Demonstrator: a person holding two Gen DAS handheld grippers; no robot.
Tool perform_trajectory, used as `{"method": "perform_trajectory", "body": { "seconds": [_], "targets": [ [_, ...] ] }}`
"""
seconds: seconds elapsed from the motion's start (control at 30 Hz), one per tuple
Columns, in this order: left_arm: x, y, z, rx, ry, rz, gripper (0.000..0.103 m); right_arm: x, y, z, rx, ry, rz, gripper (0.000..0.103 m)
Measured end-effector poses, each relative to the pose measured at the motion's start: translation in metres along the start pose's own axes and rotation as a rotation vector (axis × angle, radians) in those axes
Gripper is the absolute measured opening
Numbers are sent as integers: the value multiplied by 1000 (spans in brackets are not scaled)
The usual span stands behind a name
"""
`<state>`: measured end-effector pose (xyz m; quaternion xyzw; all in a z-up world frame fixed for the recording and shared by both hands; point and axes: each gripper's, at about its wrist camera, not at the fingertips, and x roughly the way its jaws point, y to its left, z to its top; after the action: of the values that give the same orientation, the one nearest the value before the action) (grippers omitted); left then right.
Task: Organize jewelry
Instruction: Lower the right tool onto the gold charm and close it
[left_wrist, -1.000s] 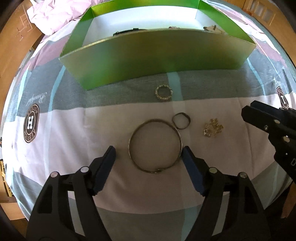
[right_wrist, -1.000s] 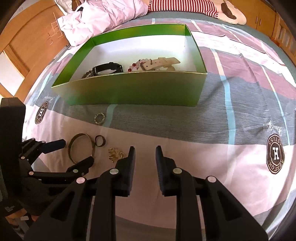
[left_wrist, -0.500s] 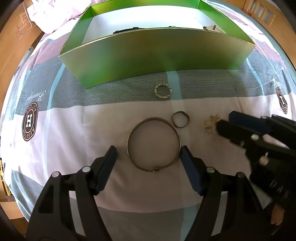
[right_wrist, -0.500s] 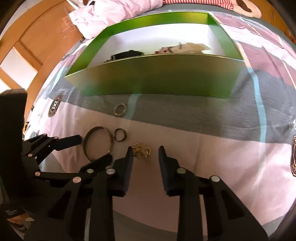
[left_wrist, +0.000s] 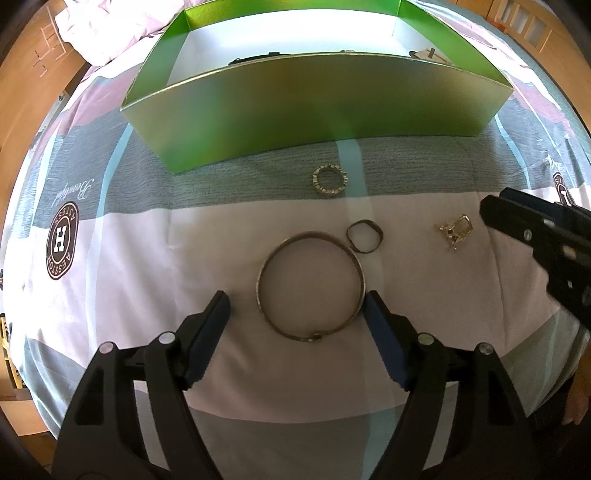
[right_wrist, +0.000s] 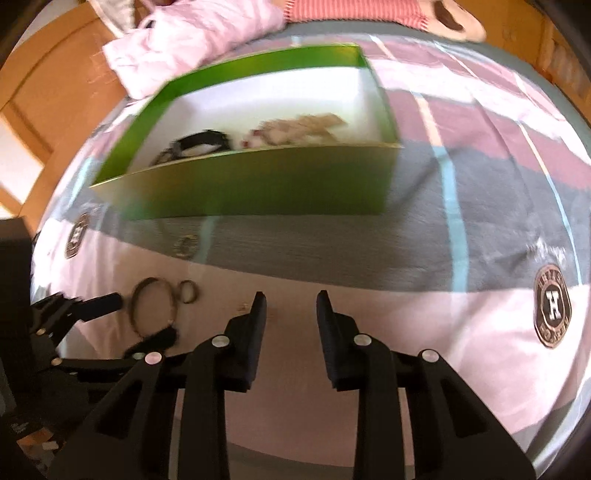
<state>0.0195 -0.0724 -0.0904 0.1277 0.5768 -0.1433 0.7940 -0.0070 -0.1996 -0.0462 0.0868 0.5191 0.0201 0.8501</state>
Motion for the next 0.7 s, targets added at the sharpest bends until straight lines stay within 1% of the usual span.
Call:
{"method": "perform_trajectory", "body": {
  "seconds": [0.07,0.1,0.17,0.33,0.4,0.47,0.6,0.7],
  "targets": [
    [0,1,0,-1,1,2,78,2,7,-2,-29,4,7,32],
    [0,1,-1,-2,1,3,78,6,9,-2,-37,11,8,36],
    [-1,1,-1,-4,1,1,78,11,11,-5,-41,28,10,38],
    [-1,11,0,-32,-6,19,78,19,13,-7,-46,44,-17,38],
    [0,15,0,-50,0,7,78,21,13,-7,-46,51,-28,38],
    [-1,17,-1,-53,-1,12,78,23,12,-7,-46,62,-43,38],
    [-3,21,-4,-70,3,8,78,25,7,-5,-30,70,-48,38],
    [-4,23,-3,-60,5,10,78,22,8,-6,-34,62,-48,38]
  ]
}}
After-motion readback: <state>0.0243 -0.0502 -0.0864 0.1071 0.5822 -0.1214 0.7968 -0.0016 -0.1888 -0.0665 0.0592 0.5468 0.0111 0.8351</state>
